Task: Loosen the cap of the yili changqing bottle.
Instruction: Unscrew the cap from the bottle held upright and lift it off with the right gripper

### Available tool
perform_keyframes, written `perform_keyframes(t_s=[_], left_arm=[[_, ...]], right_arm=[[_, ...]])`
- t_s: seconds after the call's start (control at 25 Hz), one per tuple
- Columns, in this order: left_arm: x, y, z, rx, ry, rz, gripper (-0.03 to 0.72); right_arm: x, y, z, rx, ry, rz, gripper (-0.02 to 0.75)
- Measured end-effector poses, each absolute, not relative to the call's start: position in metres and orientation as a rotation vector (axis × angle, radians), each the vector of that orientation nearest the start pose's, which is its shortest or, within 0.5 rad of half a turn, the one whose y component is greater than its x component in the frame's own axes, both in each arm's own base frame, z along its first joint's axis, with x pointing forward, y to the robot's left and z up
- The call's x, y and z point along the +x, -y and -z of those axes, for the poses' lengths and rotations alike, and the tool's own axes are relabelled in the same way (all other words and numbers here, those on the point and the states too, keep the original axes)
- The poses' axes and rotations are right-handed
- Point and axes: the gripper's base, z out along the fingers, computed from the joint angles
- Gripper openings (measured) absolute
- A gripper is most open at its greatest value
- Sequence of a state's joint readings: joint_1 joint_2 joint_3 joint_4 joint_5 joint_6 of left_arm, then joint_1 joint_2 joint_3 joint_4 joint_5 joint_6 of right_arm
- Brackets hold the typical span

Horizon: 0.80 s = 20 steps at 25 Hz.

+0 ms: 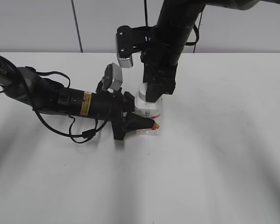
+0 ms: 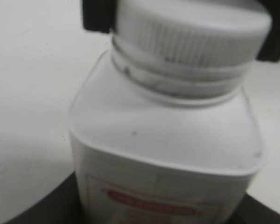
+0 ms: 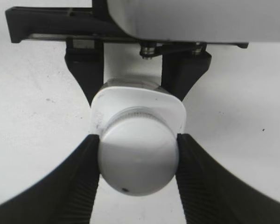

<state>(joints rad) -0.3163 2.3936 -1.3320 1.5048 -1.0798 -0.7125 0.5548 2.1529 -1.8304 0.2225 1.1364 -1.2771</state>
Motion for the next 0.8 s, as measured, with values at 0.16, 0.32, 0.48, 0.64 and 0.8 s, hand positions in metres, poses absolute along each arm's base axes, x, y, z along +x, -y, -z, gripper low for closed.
perform_keyframes(t_s=[0.16, 0.32, 0.48, 0.64, 0.8], left_arm=[[0.3750, 0.2070, -0.0590, 1.409, -1.547, 1.040, 0.376], [0.3751, 0.2067, -0.0591, 1.408, -1.547, 1.040, 0.376], [0.3753, 0.2060, -0.0592, 1.408, -1.546, 1.041, 0.376], [0.3751, 0.2059, -0.0591, 1.407, -1.546, 1.043, 0.375], [0.3751, 0.2059, -0.0591, 1.407, -1.546, 1.043, 0.375]], right_arm=[[0.3773, -0.2552, -0.2134, -2.222, -1.821, -0.180, 0.396], [0.3770, -0.2559, -0.2136, -2.216, -1.822, -0.190, 0.396], [0.3770, -0.2561, -0.2136, -2.214, -1.821, -0.193, 0.396], [0.3770, -0.2563, -0.2137, -2.212, -1.820, -0.195, 0.396], [0.3770, -0.2564, -0.2137, -2.211, -1.820, -0.196, 0.396]])
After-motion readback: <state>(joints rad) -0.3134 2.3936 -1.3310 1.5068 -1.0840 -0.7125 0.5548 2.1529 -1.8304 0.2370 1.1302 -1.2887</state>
